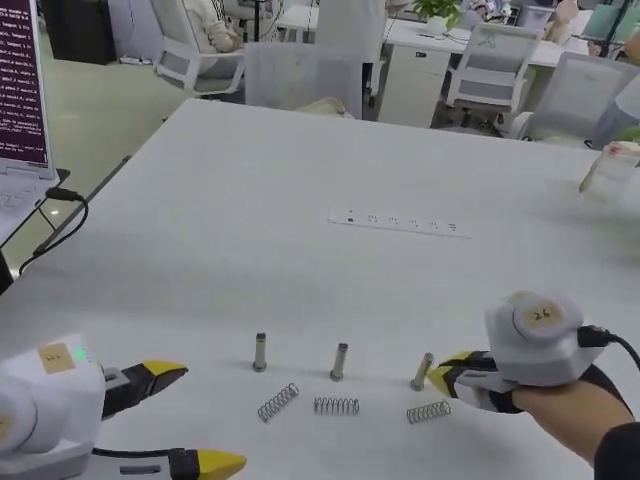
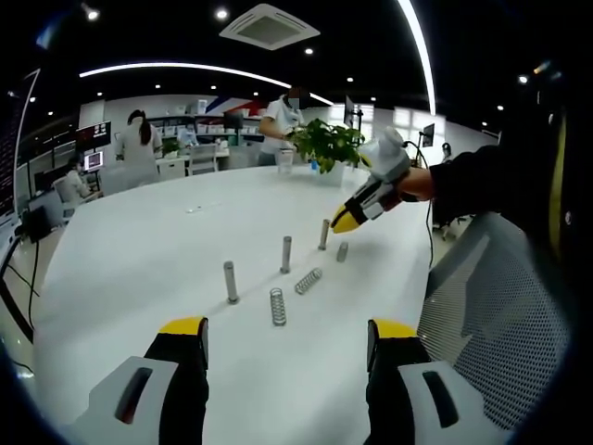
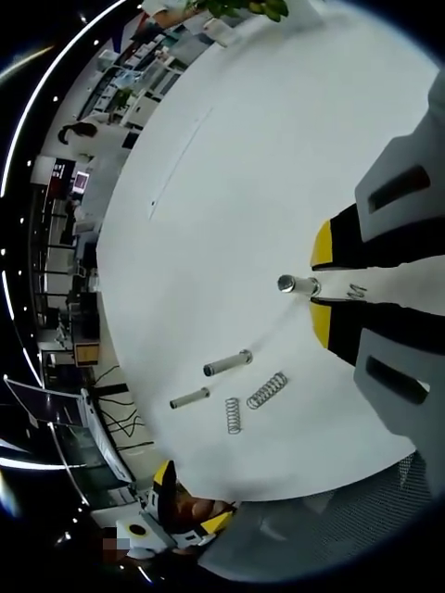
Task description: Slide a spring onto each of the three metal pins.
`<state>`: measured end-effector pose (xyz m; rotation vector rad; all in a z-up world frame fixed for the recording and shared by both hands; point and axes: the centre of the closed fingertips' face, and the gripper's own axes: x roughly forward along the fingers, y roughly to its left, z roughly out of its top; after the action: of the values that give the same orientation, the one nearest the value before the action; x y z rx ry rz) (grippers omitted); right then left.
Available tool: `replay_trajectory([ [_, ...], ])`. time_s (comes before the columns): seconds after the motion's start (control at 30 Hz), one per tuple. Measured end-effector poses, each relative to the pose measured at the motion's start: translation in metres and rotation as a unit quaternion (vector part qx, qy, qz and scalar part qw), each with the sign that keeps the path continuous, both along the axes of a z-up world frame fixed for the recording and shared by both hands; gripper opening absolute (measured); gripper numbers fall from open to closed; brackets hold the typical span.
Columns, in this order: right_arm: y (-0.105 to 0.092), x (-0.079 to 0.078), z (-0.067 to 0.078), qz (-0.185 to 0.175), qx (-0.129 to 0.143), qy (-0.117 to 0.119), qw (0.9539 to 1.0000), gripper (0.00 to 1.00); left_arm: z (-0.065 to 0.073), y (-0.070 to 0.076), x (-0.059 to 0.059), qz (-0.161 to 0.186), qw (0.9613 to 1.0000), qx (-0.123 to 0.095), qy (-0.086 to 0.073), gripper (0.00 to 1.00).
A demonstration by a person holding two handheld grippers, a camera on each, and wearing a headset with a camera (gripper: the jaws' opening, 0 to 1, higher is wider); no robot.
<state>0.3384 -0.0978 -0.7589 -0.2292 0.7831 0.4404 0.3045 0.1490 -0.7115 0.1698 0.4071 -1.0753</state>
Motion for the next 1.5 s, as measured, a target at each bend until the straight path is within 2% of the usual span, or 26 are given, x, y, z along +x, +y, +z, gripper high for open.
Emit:
replay_trajectory([
  [0.2,0.003,-0.017,-0.011,0.044,0.006,0.023,0.9987,0.17,0.0,0.0,0.0,0.0,1.0,0.001,0.0,0.66],
  [0.37,0.004,-0.021,-0.017,0.062,0.003,0.033,0.9976,0.22,-0.001,0.0,0.0,0.001,1.0,0.002,0.001,0.66],
  [0.73,0.004,-0.03,-0.029,0.081,-0.008,0.057,0.9951,0.23,-0.002,0.001,0.001,0.002,1.0,0.002,0.002,0.65],
  [1.2,0.002,-0.037,-0.031,0.077,-0.003,0.066,0.9949,0.15,-0.004,0.002,0.001,0.001,1.0,0.005,0.002,0.65],
  [1.43,0.001,-0.036,-0.026,0.063,0.022,0.066,0.9956,0.1,-0.003,0.001,0.0,0.001,1.0,0.006,0.002,0.65],
  [1.5,0.002,-0.037,-0.025,0.055,0.04,0.067,0.9954,0.1,-0.003,0.001,-0.001,0.0,1.0,0.007,0.003,0.65],
])
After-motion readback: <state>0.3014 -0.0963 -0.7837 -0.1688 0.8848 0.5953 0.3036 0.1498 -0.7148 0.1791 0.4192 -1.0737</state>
